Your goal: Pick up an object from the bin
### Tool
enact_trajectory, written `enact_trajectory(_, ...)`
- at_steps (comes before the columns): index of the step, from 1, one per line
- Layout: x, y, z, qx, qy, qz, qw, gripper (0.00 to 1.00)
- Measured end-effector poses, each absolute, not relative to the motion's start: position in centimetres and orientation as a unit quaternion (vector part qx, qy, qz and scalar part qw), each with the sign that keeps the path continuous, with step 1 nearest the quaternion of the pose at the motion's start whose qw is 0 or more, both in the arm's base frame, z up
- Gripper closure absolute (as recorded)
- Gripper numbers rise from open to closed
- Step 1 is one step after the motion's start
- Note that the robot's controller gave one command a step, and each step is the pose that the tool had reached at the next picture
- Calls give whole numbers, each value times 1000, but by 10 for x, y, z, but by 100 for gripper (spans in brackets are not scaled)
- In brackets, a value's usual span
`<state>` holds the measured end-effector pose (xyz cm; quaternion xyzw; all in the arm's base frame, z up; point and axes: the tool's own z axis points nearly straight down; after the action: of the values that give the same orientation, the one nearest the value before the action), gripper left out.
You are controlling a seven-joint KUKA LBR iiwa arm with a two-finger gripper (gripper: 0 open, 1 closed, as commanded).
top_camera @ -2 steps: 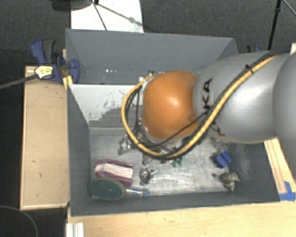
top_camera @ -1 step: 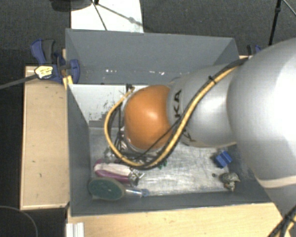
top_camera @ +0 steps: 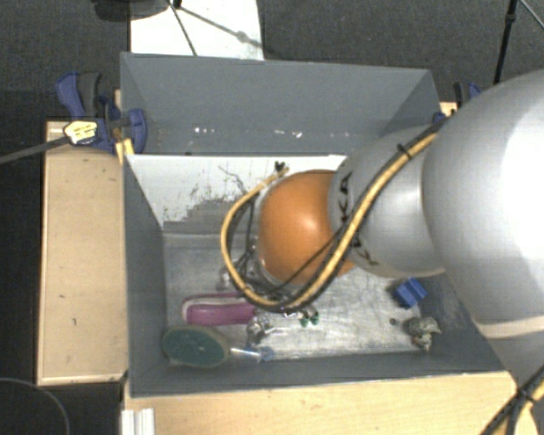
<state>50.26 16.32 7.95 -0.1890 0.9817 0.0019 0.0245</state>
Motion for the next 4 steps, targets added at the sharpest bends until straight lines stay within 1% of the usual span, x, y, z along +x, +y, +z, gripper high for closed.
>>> enact_trajectory(1, 499, 161, 76, -189, 982, 0, 17, 100)
enact_trajectory(2, 540, 89, 224, -417, 909, -1, 4, 100)
enact_trajectory(3, 531, 89, 177, -494, 870, 1, -1, 100)
enact_trajectory(4, 531, 101, 148, -504, 864, 1, -1, 100)
